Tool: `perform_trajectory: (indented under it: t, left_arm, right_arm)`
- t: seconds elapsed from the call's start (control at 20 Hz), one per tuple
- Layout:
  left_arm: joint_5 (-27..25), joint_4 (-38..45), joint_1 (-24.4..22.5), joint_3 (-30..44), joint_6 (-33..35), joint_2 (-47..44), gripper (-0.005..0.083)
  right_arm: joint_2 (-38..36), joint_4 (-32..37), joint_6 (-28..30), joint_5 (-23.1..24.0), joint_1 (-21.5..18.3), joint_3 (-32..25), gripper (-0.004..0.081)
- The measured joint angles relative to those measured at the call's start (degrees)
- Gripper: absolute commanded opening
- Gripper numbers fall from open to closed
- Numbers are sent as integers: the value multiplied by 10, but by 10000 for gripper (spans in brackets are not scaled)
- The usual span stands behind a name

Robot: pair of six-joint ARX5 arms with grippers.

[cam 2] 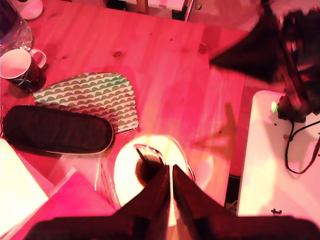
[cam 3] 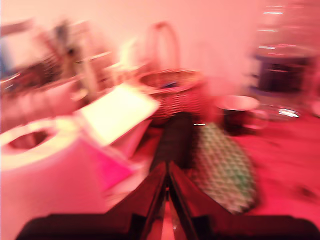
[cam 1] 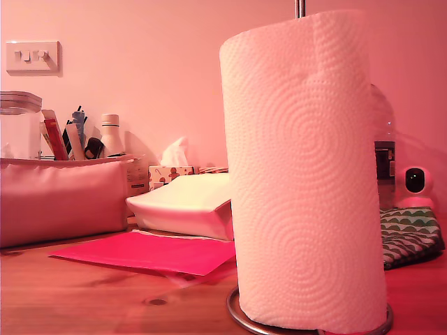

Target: Insert the paper towel roll into the metallic stand.

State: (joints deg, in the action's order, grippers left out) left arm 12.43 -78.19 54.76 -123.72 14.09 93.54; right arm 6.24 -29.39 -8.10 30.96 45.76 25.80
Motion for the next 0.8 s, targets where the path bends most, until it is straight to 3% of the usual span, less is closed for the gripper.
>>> perform_trajectory:
  t: [0.1, 0.3, 0.55, 0.65, 0.7, 0.75, 0.8]
  left_arm:
    - [0, 1, 0, 41, 1, -30, -19]
    - [3, 52, -6, 136, 9, -99, -19]
    - [5, 110, -22, 275, -3, -183, -19]
    - [5, 132, -27, 313, -7, -213, -19]
    - [5, 141, -29, 326, -8, -229, -19]
    - [5, 156, -30, 341, -15, -245, -19]
    - [5, 177, -30, 360, -18, -261, -19]
  right_arm:
    - [-3, -9, -16, 7, -22, 0, -13]
    - [-3, -21, -85, -41, -41, 0, -13]
    - [-3, -34, -144, -25, -70, 0, -12]
    - [-3, -19, -89, -66, -76, 0, -13]
    - [-2, 1, -74, -111, -75, 0, -12]
    - [2, 28, -5, -148, -75, 0, -13]
    - [12, 65, 21, -183, -75, 0, -13]
